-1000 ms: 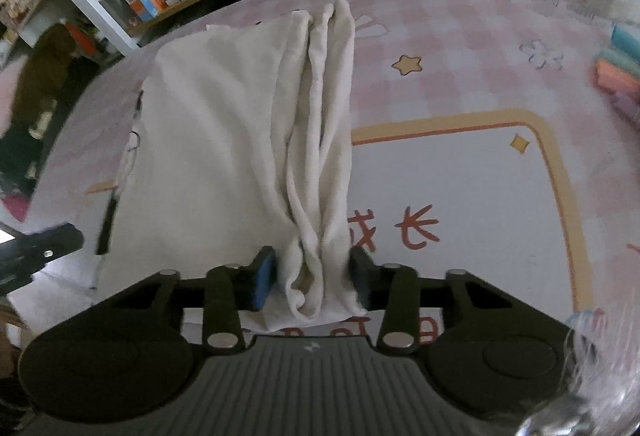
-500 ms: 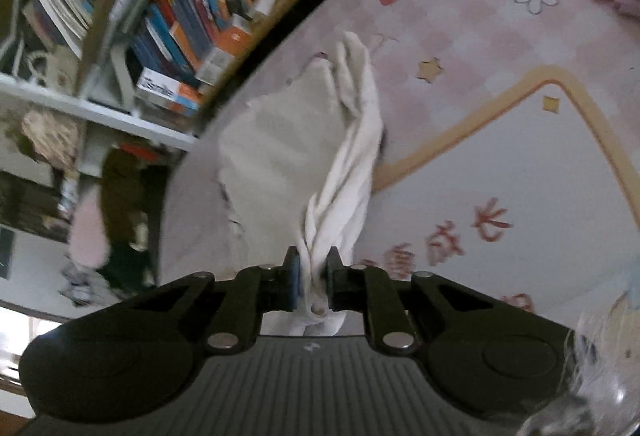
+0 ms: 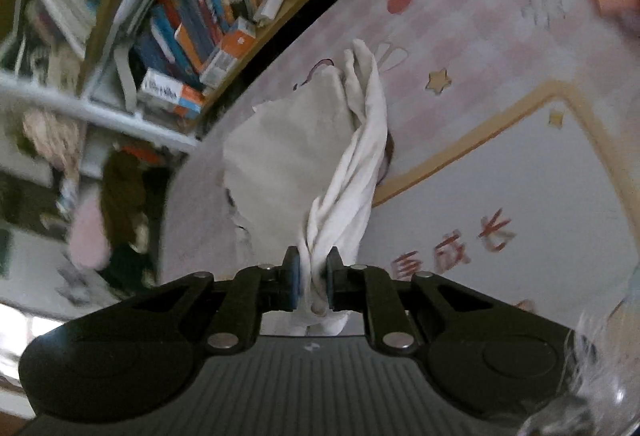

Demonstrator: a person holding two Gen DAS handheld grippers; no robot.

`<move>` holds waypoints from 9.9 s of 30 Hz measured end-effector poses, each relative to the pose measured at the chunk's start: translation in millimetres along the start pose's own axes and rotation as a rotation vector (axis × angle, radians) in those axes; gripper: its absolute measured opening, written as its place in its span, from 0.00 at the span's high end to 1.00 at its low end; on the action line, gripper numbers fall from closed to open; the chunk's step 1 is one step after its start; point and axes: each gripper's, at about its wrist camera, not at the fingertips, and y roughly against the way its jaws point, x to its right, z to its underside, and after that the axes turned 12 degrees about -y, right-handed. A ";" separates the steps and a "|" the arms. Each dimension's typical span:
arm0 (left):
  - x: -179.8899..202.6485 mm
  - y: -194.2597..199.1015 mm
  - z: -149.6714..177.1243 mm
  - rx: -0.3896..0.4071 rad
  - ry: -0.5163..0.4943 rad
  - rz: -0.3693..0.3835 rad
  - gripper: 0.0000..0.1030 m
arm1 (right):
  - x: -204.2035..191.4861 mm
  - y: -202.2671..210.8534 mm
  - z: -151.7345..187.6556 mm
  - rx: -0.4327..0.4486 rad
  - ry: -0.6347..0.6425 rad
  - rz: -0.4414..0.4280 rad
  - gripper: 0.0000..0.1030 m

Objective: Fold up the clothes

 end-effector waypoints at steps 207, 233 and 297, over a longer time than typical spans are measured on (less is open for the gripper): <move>-169.7 -72.1 131.6 -0.017 1.424 0.443 0.63 | 20.2 -85.2 -46.9 -0.004 0.042 0.153 0.63; -168.8 -73.3 127.6 -0.023 1.390 0.519 0.59 | 15.8 -82.6 -39.6 -0.023 0.107 0.169 0.63; -136.1 26.3 70.8 0.049 1.247 0.452 0.81 | 0.8 12.0 -0.5 0.022 0.411 0.059 0.82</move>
